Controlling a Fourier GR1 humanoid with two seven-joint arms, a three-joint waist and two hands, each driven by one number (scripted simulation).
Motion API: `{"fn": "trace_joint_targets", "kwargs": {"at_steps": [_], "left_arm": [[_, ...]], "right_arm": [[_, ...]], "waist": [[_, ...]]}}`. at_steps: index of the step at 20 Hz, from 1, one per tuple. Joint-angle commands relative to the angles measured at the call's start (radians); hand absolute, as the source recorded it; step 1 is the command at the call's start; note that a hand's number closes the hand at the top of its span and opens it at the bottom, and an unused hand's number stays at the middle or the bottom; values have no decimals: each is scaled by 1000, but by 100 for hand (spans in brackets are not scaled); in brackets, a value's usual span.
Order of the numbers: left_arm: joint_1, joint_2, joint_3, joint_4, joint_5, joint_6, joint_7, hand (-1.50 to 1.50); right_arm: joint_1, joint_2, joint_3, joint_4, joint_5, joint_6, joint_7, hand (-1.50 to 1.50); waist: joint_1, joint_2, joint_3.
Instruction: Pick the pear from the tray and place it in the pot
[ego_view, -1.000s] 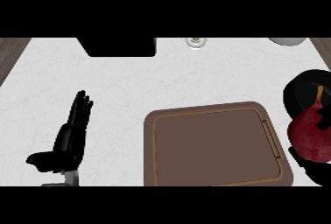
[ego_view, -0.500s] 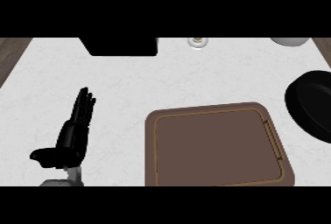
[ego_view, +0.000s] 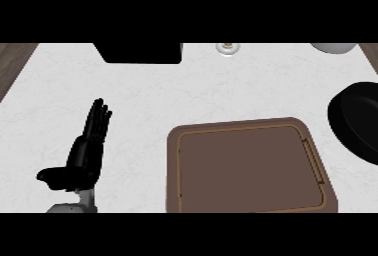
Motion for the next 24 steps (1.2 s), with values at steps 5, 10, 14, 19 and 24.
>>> {"fn": "trace_joint_targets", "kwargs": {"at_steps": [5,10,14,19,24], "left_arm": [[28,16,1,-22,-4,-24,5,0],[23,-10,-25,-47,-19,-4,19,0],[13,1,-4,-13,-17,-11,6,0],[37,-22,-14,12,-15,-10,-35,0],[17,0,10,0,-12,-11,-16,0]], "right_arm": [[-95,-1,54,379,115,-58,-124,150],[-212,-18,50,627,161,-20,-21,-150],[-266,20,29,743,87,14,-224,-150],[-305,28,-183,752,-157,79,-328,-150],[-331,12,-322,824,-311,164,-330,-150]], "waist": [[1,0,0],[16,3,1],[17,5,2],[-5,-1,3],[-10,-2,1]]}}
